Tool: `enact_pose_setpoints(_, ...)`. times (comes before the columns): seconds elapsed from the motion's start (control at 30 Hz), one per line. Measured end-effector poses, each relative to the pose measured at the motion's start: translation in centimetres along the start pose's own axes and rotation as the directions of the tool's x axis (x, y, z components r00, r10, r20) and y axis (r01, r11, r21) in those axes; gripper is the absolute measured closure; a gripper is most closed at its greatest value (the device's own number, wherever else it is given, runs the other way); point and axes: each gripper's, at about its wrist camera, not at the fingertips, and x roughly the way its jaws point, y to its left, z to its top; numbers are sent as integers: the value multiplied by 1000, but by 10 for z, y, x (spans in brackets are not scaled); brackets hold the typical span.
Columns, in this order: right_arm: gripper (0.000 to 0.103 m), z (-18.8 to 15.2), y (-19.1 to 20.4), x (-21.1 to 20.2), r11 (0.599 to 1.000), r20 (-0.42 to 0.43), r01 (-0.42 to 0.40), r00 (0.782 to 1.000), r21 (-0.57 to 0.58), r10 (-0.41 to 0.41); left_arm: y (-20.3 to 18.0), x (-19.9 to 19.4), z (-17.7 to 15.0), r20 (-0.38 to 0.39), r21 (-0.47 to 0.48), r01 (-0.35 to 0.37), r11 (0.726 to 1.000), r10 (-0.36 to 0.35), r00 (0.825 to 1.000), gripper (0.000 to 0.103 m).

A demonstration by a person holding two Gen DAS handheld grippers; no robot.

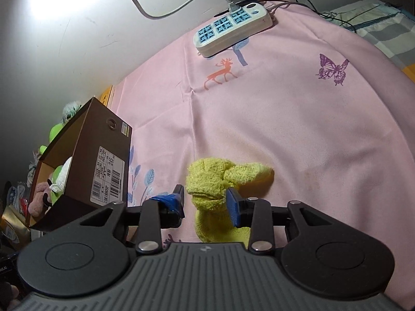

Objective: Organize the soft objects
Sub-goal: 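Lift the yellow cloth with the right tool toward the brown box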

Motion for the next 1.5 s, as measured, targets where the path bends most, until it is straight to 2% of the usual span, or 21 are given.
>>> enact_pose_setpoints(0.2, 81, 7, -13, 23, 999, -74, -40, 996, 19, 41, -5, -2, -5, -9, -1, -11, 1000, 11, 1000, 1)
enact_pose_setpoints(0.5, 76, 8, -16, 40, 995, -125, -90, 988, 38, 94, -7, -4, -11, -19, -10, -16, 1000, 16, 1000, 1)
enact_pose_setpoints(0.67, 84, 9, -30, 37, 985, -94, -151, 983, 86, 159, -3, -7, -14, -18, -20, -16, 1000, 15, 1000, 1)
enact_pose_setpoints(0.87, 86, 18, -26, 8, 976, 13, -194, 981, 97, 193, 0, -10, -15, -16, -25, -3, 1000, 3, 1000, 0)
enact_pose_setpoints(1.03, 86, 37, 0, -18, 957, 46, -278, 960, 82, 275, 2, -14, -15, -2, -26, 15, 1000, -15, 1000, 1)
enact_pose_setpoints(1.2, 86, 55, 51, -37, 926, 44, -373, 928, 54, 371, 10, -18, -12, 15, -30, 36, 999, -36, 999, 0)
enact_pose_setpoints(1.37, 86, 63, 107, -35, 905, 28, -425, 905, 33, 424, 26, -18, -12, 22, -38, 41, 998, -40, 999, 1)
enact_pose_setpoints(1.5, 85, 64, 156, -12, 910, -5, -415, 910, -10, 415, 47, -15, -17, 10, -48, 40, 998, -40, 999, 0)
